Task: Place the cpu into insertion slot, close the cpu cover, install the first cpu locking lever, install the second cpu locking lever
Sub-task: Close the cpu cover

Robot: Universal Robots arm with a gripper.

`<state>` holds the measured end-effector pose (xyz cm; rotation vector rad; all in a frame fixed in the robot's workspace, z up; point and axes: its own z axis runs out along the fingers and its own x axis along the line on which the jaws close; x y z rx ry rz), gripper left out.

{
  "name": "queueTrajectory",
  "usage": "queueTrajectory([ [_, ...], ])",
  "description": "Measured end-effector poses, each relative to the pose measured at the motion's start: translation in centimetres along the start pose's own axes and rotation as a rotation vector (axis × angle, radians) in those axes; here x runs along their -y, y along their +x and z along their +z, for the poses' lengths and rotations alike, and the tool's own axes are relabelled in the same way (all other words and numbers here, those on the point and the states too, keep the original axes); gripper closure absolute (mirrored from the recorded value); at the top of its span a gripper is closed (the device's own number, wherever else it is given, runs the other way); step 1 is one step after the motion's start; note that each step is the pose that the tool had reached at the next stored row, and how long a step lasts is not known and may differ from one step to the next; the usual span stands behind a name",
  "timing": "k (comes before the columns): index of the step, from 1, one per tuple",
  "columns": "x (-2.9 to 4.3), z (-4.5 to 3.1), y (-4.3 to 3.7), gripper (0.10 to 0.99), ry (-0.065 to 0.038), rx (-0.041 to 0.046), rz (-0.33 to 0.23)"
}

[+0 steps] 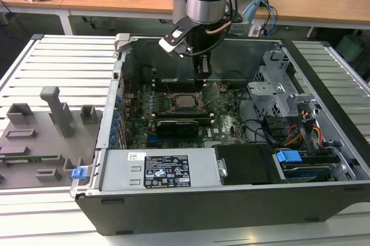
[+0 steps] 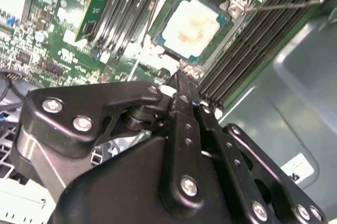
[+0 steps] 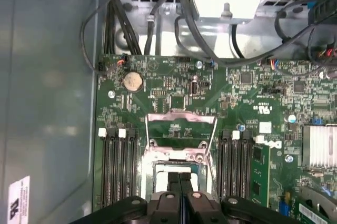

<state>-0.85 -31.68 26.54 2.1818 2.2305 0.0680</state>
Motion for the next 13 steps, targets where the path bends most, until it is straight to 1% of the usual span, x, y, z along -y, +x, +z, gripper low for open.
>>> queueTrajectory([
  [1, -0.29, 0.02, -0.01, 0.980, 0.000, -0.0002, 0.000],
  [2, -0.97, 0.04, -0.03, 0.980, 0.000, 0.0000, 0.000],
  [3, -1.88, 0.07, -0.05, 0.980, 0.000, 0.0002, 0.000],
  [5, -2.98, 0.08, -0.06, 0.980, 0.004, 0.0000, 0.000],
  [7, -3.79, 0.11, -0.08, 0.980, 0.006, 0.0000, 0.000],
  [8, -4.51, 0.15, -0.10, 0.980, 0.007, 0.0000, 0.000],
  [10, -5.26, 0.21, -0.11, 0.980, 0.008, -0.0002, -0.001],
  [11, -5.52, 0.25, -0.12, 0.980, 0.008, -0.0003, -0.006],
  [13, -5.79, 0.33, -0.13, 0.980, 0.008, -0.0004, -0.011],
])
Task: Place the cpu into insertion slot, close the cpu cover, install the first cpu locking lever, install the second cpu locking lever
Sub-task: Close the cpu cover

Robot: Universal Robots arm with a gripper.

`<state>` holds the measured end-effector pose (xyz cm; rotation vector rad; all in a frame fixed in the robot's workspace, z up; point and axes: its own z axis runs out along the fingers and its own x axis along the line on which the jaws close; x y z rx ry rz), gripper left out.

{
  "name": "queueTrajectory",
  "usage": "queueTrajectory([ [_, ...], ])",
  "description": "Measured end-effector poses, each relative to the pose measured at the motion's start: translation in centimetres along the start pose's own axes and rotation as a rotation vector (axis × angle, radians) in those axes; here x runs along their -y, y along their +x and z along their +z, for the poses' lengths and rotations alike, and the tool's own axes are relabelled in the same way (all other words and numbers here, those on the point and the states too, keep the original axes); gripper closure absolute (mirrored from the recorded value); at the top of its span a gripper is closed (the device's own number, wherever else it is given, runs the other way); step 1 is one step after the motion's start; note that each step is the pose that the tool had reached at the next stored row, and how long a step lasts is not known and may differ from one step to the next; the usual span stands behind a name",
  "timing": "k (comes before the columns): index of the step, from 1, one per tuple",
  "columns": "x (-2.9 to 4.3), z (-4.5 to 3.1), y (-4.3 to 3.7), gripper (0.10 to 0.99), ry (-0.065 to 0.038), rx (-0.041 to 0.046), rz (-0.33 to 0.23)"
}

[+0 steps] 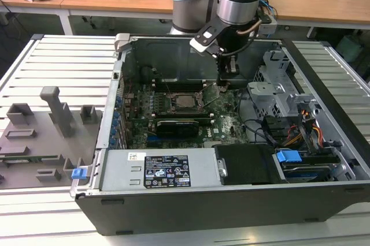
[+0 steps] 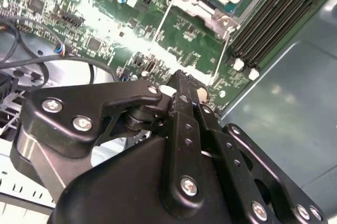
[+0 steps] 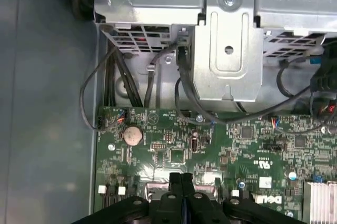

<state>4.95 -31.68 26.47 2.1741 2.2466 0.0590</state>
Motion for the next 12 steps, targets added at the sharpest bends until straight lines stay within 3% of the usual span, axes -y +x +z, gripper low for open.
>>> queueTrajectory([
  [7, -1.11, 0.78, -0.05, 0.980, 0.003, 0.0008, 0.000],
  [12, -1.23, 1.72, -0.07, 0.980, 0.005, 0.0006, 0.000],
])
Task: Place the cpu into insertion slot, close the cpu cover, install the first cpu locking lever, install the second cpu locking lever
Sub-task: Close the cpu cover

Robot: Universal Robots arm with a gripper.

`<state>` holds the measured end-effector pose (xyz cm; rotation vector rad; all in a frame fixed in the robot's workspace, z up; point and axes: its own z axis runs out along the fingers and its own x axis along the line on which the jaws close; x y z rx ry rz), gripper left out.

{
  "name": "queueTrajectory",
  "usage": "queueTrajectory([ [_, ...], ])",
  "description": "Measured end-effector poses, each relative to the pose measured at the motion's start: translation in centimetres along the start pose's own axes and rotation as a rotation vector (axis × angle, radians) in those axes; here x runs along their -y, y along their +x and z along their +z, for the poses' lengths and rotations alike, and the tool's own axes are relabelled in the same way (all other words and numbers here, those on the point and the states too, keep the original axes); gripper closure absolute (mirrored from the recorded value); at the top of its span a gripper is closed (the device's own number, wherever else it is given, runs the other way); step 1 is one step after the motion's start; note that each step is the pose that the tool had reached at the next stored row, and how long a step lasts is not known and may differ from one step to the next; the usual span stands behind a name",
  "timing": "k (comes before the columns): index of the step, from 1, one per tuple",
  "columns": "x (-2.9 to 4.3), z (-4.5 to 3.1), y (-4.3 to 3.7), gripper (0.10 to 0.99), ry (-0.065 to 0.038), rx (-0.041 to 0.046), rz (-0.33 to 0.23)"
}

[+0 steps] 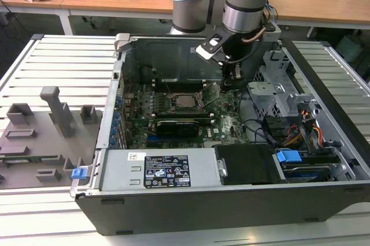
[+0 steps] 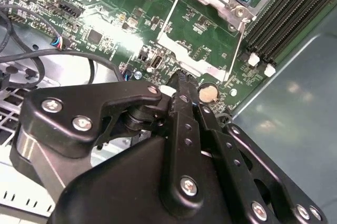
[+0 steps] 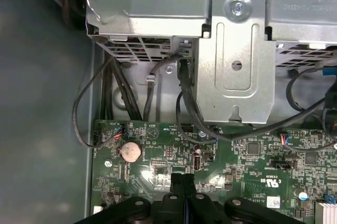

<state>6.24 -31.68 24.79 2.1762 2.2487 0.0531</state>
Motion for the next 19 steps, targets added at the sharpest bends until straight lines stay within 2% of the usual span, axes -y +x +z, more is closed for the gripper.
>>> queueTrajectory([
  [4, 0.57, -0.02, 0.02, 0.980, 0.006, 0.0000, 0.000],
  [9, 1.41, -0.03, 0.04, 0.980, 0.006, -0.0001, 0.000],
  [19, 2.13, -0.06, 0.07, 0.980, 0.006, -0.0001, 0.000],
])
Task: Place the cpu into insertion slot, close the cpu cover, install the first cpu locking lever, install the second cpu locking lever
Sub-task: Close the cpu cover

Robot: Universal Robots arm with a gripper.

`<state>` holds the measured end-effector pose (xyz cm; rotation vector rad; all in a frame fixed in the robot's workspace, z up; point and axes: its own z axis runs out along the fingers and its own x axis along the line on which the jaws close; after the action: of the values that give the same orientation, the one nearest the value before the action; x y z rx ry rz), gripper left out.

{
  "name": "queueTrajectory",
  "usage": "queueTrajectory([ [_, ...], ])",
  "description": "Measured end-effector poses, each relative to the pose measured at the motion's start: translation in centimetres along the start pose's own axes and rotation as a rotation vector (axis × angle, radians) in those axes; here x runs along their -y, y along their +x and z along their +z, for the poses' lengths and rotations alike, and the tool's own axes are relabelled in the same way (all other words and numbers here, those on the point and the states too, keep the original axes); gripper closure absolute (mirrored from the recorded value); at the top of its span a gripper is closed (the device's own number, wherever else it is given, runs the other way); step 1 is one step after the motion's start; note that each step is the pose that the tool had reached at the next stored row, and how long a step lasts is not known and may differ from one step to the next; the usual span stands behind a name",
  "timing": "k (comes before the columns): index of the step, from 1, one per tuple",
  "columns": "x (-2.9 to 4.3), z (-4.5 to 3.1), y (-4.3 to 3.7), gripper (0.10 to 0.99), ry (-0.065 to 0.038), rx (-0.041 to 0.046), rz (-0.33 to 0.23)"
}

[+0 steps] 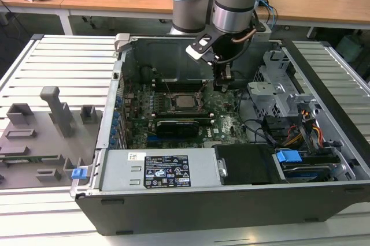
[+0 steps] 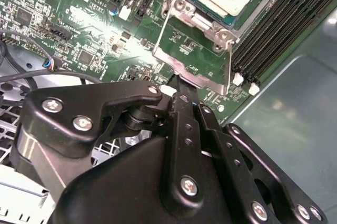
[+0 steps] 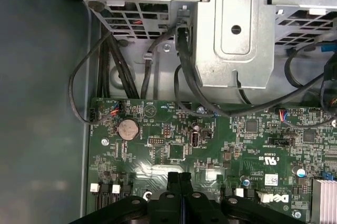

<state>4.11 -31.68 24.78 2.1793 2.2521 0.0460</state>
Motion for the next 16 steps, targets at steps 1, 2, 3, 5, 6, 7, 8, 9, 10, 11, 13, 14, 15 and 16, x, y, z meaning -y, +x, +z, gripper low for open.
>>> queueTrajectory([
  [1, 0.13, 0.00, 0.01, 0.980, 0.000, -0.0001, 0.000],
  [2, 0.30, -0.01, 0.01, 0.980, 0.000, -0.0001, 0.000],
  [3, 0.42, -0.01, 0.01, 0.980, 0.000, 0.0000, 0.000],
  [5, 0.63, -0.02, 0.02, 0.980, 0.000, 0.0000, 0.000],
  [6, 0.74, -0.02, 0.02, 0.980, 0.000, 0.0000, 0.000],
  [7, 0.85, -0.02, 0.03, 0.980, 0.000, 0.0000, 0.000],
  [8, 0.91, -0.02, 0.03, 0.980, 0.000, 0.0000, 0.000],
  [9, 1.00, -0.03, 0.03, 0.980, 0.000, 0.0000, 0.000],
  [10, 1.20, -0.03, 0.04, 0.980, 0.000, 0.0000, 0.000],
  [11, 1.31, -0.03, 0.04, 0.980, 0.000, 0.0000, 0.000],
  [13, 1.60, -0.04, 0.05, 0.980, 0.000, 0.0000, 0.000],
  [14, 1.70, -0.04, 0.06, 0.980, 0.000, 0.0000, 0.000],
  [15, 1.80, -0.04, 0.06, 0.980, 0.000, 0.0000, 0.000],
  [16, 2.00, -0.03, 0.07, 0.980, 0.000, -0.0002, 0.000],
])
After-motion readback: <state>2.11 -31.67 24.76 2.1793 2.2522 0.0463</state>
